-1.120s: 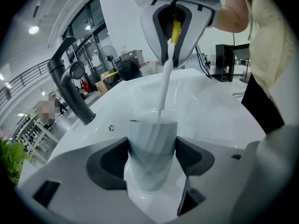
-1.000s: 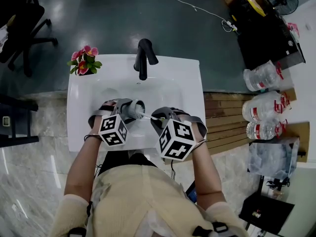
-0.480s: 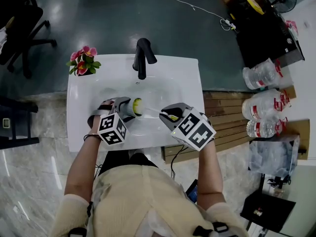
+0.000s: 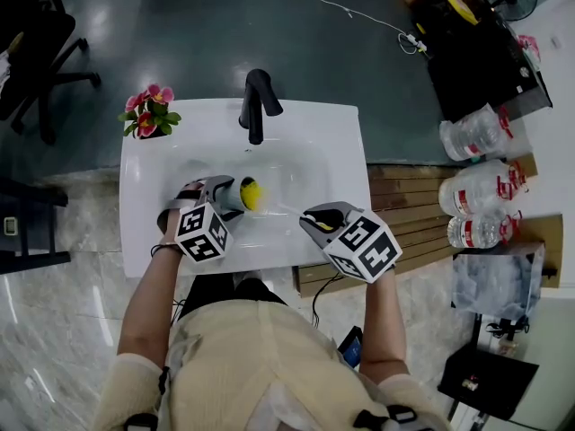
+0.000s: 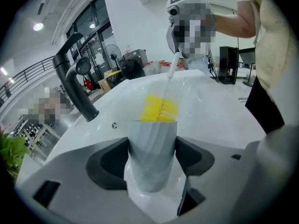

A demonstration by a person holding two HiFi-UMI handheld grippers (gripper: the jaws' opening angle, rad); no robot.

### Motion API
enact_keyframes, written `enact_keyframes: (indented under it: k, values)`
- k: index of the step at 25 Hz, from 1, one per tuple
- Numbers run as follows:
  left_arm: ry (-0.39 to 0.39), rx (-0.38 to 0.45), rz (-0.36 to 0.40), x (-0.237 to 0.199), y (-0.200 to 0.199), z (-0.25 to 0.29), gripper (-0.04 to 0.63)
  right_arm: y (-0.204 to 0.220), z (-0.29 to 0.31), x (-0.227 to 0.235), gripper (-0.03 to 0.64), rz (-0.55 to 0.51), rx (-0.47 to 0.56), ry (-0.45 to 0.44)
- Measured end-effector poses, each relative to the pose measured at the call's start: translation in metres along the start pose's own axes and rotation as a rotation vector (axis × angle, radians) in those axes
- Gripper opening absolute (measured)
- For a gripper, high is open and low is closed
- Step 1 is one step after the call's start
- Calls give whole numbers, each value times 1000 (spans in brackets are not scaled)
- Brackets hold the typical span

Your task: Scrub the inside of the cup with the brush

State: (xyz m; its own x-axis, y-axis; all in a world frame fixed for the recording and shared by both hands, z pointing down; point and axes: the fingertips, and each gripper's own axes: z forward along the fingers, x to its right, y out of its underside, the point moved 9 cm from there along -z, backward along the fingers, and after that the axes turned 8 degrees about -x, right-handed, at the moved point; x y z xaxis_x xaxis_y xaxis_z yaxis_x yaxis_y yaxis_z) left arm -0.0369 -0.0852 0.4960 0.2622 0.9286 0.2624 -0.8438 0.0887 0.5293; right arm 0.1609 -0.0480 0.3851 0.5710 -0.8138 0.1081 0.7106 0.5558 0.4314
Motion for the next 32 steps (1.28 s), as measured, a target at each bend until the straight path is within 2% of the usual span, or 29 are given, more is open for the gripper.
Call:
enact_keyframes:
  k: [5, 9, 18, 23, 32]
  values:
    - [-1, -14, 37, 4, -1, 2, 319, 0, -7, -12, 48, -20, 7, 23]
    - [-1, -15, 44, 5, -2, 3, 319, -8, -11, -21, 49, -84, 11, 61]
    - [-4, -3, -1, 1, -1, 0, 321, -21, -22, -30, 49, -167, 7, 129]
    - [-18, -4, -7, 0, -1, -1, 321, -21, -36, -30, 49, -165, 30, 162]
    - [-16, -23, 66, 9, -4, 2, 321, -9, -56, -26, 49, -97, 75, 213]
